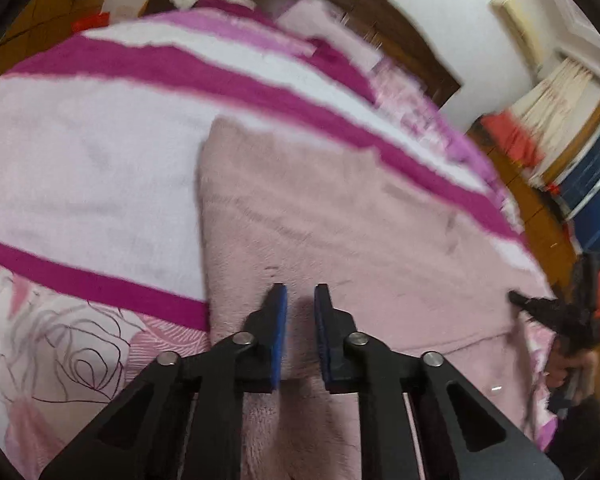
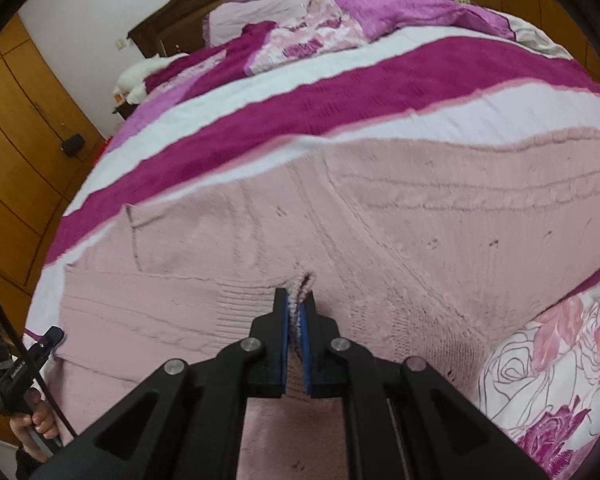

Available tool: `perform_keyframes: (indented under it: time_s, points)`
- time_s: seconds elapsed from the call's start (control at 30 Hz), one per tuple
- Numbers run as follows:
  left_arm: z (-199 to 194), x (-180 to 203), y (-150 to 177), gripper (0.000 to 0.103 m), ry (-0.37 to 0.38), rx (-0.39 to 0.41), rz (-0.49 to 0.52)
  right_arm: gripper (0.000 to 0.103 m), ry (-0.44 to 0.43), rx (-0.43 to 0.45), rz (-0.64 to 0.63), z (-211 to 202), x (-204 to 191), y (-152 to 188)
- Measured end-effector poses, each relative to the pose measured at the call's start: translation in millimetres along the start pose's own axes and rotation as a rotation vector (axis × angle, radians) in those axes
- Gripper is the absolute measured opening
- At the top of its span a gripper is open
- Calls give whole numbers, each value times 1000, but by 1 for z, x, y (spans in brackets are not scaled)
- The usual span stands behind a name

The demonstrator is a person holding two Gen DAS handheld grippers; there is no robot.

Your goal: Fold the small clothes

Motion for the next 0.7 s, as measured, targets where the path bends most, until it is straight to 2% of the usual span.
perform_keyframes:
  time_s: [0.13,0.27,0.37,0.4,0.47,0.57,0.7]
  points:
    - [2,-4,1,0,-28,-10,-14,6,53,-20,-13,13,9,5]
    - [1,4,2,0,-90,-12,40,6,103,-5,-79,19,9,10]
    - [-4,7,2,0,-122,-8,70,18,114,12,-79,18,12,10]
    - [-5,9,1,0,-134,-8,77,25,119,18,-70,17,13,9]
    - [-8,11,1,0,-170,-6,95,28,114,26,-54,14,15,7]
    - [-13,15,1,0,-187,-4,100,28,143,77,-40,4,13,5]
    - [-16,13,-1,0,-188,8,81,28,226,191,-124,-17,-6,2]
Point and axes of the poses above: each gripper's, at about its wrist camera, not at the fingertips, and z roughly the way its jaws point, x to its right, y to its underside, the point moved 6 cm from there along z, roughly the way its jaws point, and after that the axes turned 7 degrees about z, right-handed, at the moved point
